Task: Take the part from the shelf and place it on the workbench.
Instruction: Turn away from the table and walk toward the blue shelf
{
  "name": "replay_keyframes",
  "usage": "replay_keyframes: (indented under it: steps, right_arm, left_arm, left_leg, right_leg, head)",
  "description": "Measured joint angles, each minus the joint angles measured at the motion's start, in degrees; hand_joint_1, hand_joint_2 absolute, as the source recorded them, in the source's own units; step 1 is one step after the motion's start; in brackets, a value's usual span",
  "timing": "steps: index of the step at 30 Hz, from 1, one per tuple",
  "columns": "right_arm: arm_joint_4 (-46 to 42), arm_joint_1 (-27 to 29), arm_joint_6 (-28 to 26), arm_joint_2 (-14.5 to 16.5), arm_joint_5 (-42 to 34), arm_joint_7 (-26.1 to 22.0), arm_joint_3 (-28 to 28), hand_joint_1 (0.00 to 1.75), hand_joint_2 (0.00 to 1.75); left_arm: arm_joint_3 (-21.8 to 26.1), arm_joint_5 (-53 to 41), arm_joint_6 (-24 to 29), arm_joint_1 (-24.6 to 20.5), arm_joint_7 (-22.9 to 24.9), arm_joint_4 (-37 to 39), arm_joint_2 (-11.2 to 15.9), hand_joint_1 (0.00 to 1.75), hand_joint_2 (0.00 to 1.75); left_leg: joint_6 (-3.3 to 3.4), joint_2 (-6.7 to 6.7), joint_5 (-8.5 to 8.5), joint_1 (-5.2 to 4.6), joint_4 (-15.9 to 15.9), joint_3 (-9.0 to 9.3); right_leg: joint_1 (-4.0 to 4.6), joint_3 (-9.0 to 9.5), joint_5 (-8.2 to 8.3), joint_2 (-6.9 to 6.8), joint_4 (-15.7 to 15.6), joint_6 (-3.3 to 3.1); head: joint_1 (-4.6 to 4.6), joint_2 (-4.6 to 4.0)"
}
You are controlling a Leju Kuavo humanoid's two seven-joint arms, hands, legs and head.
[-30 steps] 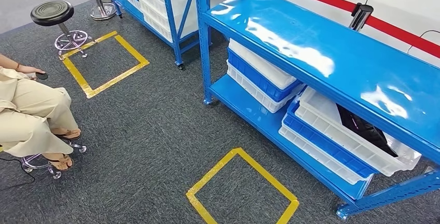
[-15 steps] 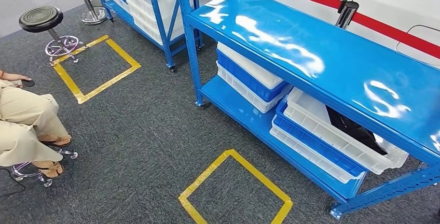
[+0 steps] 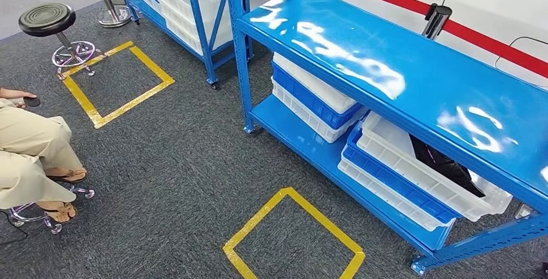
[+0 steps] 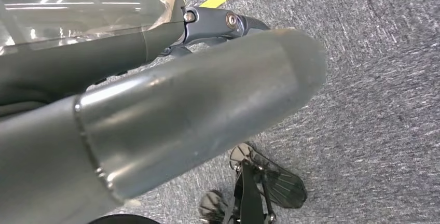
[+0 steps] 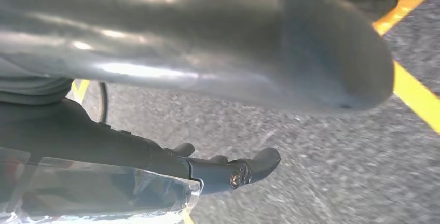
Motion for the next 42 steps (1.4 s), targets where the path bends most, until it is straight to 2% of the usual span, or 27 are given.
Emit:
replay_keyframes:
  steps: [1,2,3,5,6,10,12,17,22,27,31,35,36,37,39,40,41,42]
  right_arm:
    - [0.0,-0.06,0.07,-0.01,0.14,-0.16,0.01,0.0,0.0]
    - [0.0,-0.15,0.13,0.02,0.25,-0.27,0.01,0.0,0.0]
    - [0.0,-0.22,0.18,0.04,0.3,-0.32,0.01,0.0,0.0]
    - [0.0,-0.31,0.24,0.05,0.43,-0.33,0.0,0.0,0.0]
    - [0.0,-0.31,0.31,0.04,0.55,-0.34,0.0,0.0,0.0]
    - [0.0,-0.33,0.69,0.07,1.21,-0.36,0.02,0.0,0.0]
    - [0.0,-0.37,0.73,0.07,1.53,-0.36,0.02,0.0,0.0]
    - [0.0,-0.63,0.74,0.07,2.15,-0.36,0.09,0.0,0.0]
    - [-0.01,-0.7,1.03,0.08,2.04,-0.36,0.2,0.0,0.0]
    - [-0.01,-0.75,1.9,0.31,0.31,-0.78,0.07,0.0,0.0]
    - [-0.01,-0.75,1.92,0.4,-0.26,-1.22,-0.11,0.0,0.0]
    - [-0.02,-0.77,1.91,0.61,-0.31,-1.32,-0.19,0.0,0.0]
    - [-0.02,-0.79,1.91,0.63,-0.32,-1.34,-0.21,0.0,0.0]
    - [-0.02,-0.81,1.91,0.63,-0.33,-1.35,-0.26,0.0,0.0]
    - [-0.02,-0.78,1.9,0.59,-0.45,-1.36,-0.4,0.0,0.0]
    - [-0.02,-0.7,1.9,0.58,-0.54,-1.36,-0.47,0.0,0.0]
    - [-0.02,-0.58,1.89,0.55,-0.64,-1.36,-0.54,0.0,0.0]
    - [-0.02,-0.44,1.87,0.52,-0.73,-1.37,-0.59,0.0,0.0]
  left_arm:
    - [0.0,0.02,0.02,0.0,-0.08,-0.01,-0.02,0.0,0.0]
    - [0.0,0.03,0.04,-0.01,-0.13,-0.01,-0.02,0.0,0.0]
    - [0.0,0.04,0.06,-0.03,-0.16,-0.02,-0.01,0.0,0.0]
    - [0.01,0.06,0.1,-0.05,-0.17,-0.01,0.01,0.0,0.0]
    - [0.02,0.13,0.11,-0.05,-0.17,-0.01,0.0,0.0,0.0]
    - [0.04,0.56,0.21,-0.05,-0.16,0.01,-0.04,0.0,0.0]
    - [0.05,0.8,0.37,-0.05,-0.16,0.01,-0.04,0.0,0.0]
    - [0.25,1.0,0.57,-0.05,-0.16,0.01,-0.05,0.0,0.0]
    - [0.85,1.05,0.68,-0.05,-0.17,0.01,-0.06,0.0,0.0]
    - [1.25,1.07,0.78,-0.05,-0.32,-0.01,-0.04,0.0,0.0]
    - [1.37,0.98,0.77,-0.05,-0.37,-0.02,-0.03,0.0,0.0]
    - [1.38,0.89,0.69,-0.08,-0.42,-0.01,-0.01,0.0,0.0]
    - [1.38,0.89,0.68,-0.09,-0.45,-0.01,-0.02,0.0,0.0]
    - [1.38,0.89,0.65,-0.11,-0.47,-0.01,-0.04,0.0,0.0]
    - [1.38,0.79,0.6,-0.1,-0.49,-0.02,-0.07,0.0,0.0]
    - [1.39,0.71,0.57,-0.09,-0.49,-0.02,-0.05,0.0,0.0]
    - [1.39,0.62,0.55,-0.09,-0.49,-0.02,-0.04,0.0,0.0]
    - [1.4,0.56,0.51,-0.09,-0.49,-0.01,-0.04,0.0,0.0]
  left_leg:
    - [-0.38,0.0,-0.3,-0.08,0.13,0.2]
    - [-0.64,0.01,-0.62,-0.16,0.29,0.33]
    - [-0.52,0.01,-0.87,-0.22,0.43,0.4]
    - [0.08,0.02,-1.05,-0.13,0.53,0.46]
    - [0.39,0.02,-1.0,-0.03,0.47,0.51]
    - [0.24,0.04,-0.89,0.16,0.15,0.69]
    - [0.03,0.04,-0.84,0.2,0.04,0.74]
    - [-1.58,0.06,-0.79,0.43,-0.07,0.75]
    - [-1.8,0.08,-0.86,0.19,-0.06,0.77]
    - [-1.52,0.09,-1.04,-0.12,0.28,0.63]
    - [-1.01,0.09,-1.35,-0.26,0.84,0.38]
    - [-0.05,0.21,-0.99,-0.29,0.31,0.55]
    - [0.3,0.35,-0.62,-0.15,-0.27,0.81]
    - [0.58,0.56,-0.28,0.01,-0.8,1.05]
    - [0.84,1.07,-0.05,0.08,-1.13,1.09]
    - [0.83,1.34,-0.07,0.05,-1.11,1.06]
    - [0.77,1.62,-0.12,0.03,-1.09,1.08]
    - [0.65,1.94,-0.21,0.04,-1.06,1.14]
  right_leg:
    - [-0.11,1.65,1.51,-0.29,-3.55,0.11]
    - [-0.23,2.79,2.47,-0.5,-5.74,-0.14]
    - [-0.24,3.19,2.85,-0.59,-6.43,-0.52]
    - [-0.11,3.51,3.05,-0.42,-6.59,-0.95]
    - [0.05,3.5,3.04,-0.38,-6.57,-0.95]
    - [0.41,3.49,2.92,-0.3,-6.55,-1.39]
    - [0.5,3.49,2.88,-0.3,-6.54,-1.63]
    - [0.7,3.43,2.86,-0.3,-6.5,-1.66]
    - [0.63,3.43,2.86,-0.3,-6.5,-1.65]
    - [0.15,3.5,2.9,-0.3,-6.57,-1.57]
    - [0.02,3.53,2.92,-0.3,-6.58,-1.45]
    - [0.1,3.54,3.0,-0.31,-6.73,-0.67]
    - [0.21,3.08,2.44,-0.29,-5.82,-0.63]
    - [0.31,1.96,1.32,-0.27,-3.61,-0.8]
    - [0.26,-1.94,-1.88,-0.2,3.94,-1.33]
    - [0.22,-3.83,-3.02,-0.19,7.5,-1.34]
    - [0.17,-4.87,-3.3,-0.2,9.34,-1.08]
    - [0.09,-4.71,-2.59,-0.27,8.78,-0.59]
  head:
    - [0.27,0.0]
    - [0.53,0.0]
    - [0.71,0.0]
    - [0.77,0.0]
    - [0.68,0.0]
    - [0.63,0.0]
    - [0.62,0.0]
    - [0.64,0.0]
    - [0.66,0.0]
    - [0.65,0.0]
    - [0.66,0.0]
    - [0.65,0.0]
    - [0.7,0.0]
    - [0.83,0.0]
    - [1.05,0.0]
    - [1.13,0.0]
    - [1.13,0.0]
    - [1.16,0.0]
